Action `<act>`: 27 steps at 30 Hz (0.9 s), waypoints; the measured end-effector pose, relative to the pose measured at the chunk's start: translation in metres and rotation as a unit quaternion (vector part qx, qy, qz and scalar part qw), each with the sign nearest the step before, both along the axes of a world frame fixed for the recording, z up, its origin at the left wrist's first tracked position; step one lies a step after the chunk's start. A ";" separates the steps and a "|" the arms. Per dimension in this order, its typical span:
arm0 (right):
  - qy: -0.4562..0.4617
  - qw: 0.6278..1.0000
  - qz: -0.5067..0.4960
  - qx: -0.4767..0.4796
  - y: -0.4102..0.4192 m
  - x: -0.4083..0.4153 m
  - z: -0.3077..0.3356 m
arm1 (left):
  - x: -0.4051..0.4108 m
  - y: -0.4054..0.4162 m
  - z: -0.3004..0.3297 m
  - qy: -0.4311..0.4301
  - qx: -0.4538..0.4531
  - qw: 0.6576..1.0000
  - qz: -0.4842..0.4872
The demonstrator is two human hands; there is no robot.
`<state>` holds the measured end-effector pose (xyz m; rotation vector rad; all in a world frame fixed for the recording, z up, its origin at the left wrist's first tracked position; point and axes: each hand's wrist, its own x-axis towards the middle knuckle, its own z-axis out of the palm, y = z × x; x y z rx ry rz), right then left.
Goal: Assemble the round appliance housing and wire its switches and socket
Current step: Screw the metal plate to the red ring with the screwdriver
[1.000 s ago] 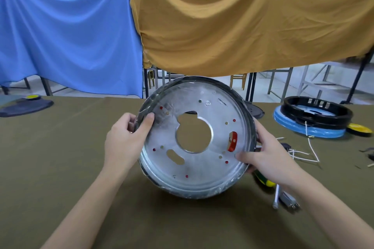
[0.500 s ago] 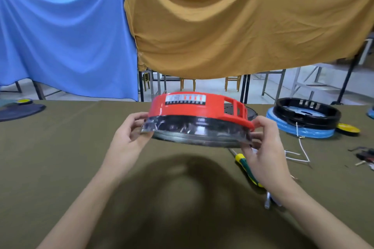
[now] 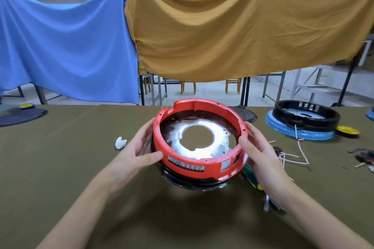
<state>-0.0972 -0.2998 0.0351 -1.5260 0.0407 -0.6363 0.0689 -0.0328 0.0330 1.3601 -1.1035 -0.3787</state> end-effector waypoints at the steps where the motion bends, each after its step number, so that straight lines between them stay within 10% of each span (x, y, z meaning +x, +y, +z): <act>1: -0.003 1.000 0.000 -0.008 0.001 -0.001 0.000 | 0.000 0.000 0.000 0.000 0.005 1.000 -0.011; 12: 0.024 0.990 -0.063 -0.120 0.019 -0.008 -0.002 | 0.008 -0.004 -0.003 0.143 -0.040 0.977 0.151; 27: 0.197 0.971 -0.076 -0.111 0.017 -0.005 -0.001 | -0.004 -0.012 -0.009 0.177 0.040 0.977 0.111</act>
